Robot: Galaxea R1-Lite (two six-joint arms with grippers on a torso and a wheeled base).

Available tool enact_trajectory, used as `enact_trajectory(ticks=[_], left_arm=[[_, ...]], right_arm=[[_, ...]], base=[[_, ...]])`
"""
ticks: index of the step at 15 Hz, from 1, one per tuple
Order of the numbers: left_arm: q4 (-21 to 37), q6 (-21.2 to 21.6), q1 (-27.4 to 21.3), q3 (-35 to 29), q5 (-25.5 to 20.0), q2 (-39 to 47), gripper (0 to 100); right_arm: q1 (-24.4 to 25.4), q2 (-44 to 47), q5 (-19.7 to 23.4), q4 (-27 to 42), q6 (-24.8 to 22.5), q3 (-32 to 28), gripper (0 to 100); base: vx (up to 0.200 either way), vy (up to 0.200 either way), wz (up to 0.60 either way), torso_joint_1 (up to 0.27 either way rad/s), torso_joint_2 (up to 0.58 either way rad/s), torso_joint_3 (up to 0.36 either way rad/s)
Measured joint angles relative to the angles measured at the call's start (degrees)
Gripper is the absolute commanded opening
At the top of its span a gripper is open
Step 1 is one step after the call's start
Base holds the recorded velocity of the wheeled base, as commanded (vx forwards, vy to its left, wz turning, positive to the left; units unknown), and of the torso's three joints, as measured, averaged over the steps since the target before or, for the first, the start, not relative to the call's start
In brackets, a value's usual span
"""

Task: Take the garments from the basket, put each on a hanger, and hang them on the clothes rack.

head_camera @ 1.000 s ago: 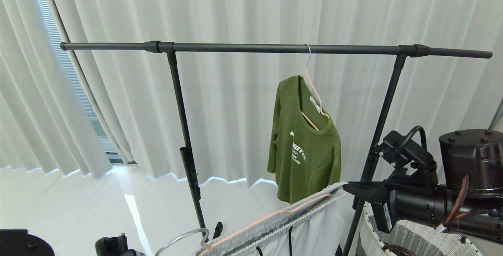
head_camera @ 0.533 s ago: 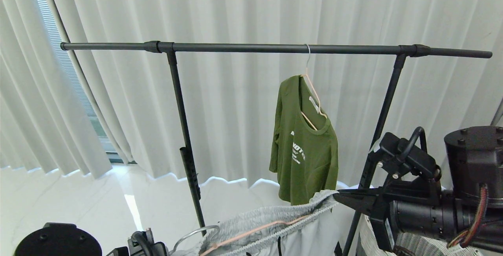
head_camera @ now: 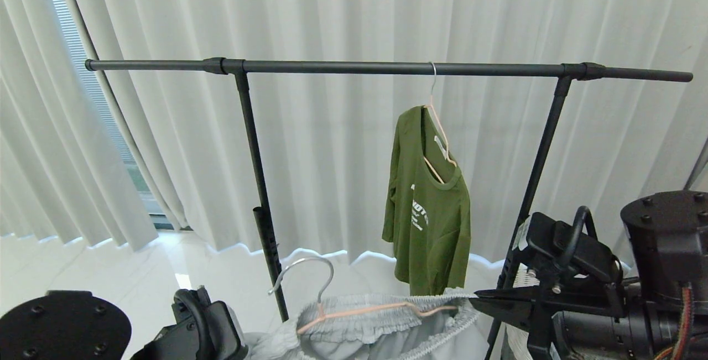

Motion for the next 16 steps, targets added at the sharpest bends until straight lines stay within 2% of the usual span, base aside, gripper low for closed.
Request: enact_trajectory(ticks=[4, 7, 8, 10, 13, 15, 16], left_arm=[[-0.9, -0.1, -0.1, -0.1, 0.0, -0.3, 0], [-1.0, 0.2, -0.1, -0.2, 0.0, -1.1, 0], [-1.0, 0.3, -0.1, -0.1, 0.1, -1.7, 0], [-1.2, 0.2, -0.1, 0.0, 0.1, -2.6, 0], [-5.4, 0.0, -1.7, 1.0, -1.6, -4.1, 0], [-6.9, 0.1, -2.7, 1.4, -3.6, -4.8, 0], [-7.5, 0.3, -3.3, 1.5, -4.5, -5.1, 0]], right_arm=[[4.3, 0.4, -1.0, 0.5, 0.0, -0.4, 0], [5.0, -0.3, -1.8, 2.5, 0.2, -0.4, 0], [5.0, -0.9, -1.8, 3.3, 0.3, -0.3, 100], [5.0, -1.9, -1.8, 4.0, 0.2, -0.2, 100], [5.0, -2.9, -1.4, 3.9, -1.3, -0.2, 100], [5.0, -3.0, 1.5, 3.8, -4.3, -0.4, 100], [5.0, -2.9, 4.3, 4.0, -6.7, -0.6, 100]], base=[[0.0, 0.0, 0.0, 0.0, 0.0, 0.0], [0.0, 0.0, 0.0, 0.0, 0.0, 0.0], [0.0, 0.0, 0.0, 0.0, 0.0, 0.0], [0.0, 0.0, 0.0, 0.0, 0.0, 0.0], [0.0, 0.0, 0.0, 0.0, 0.0, 0.0], [0.0, 0.0, 0.0, 0.0, 0.0, 0.0], [0.0, 0.0, 0.0, 0.0, 0.0, 0.0]])
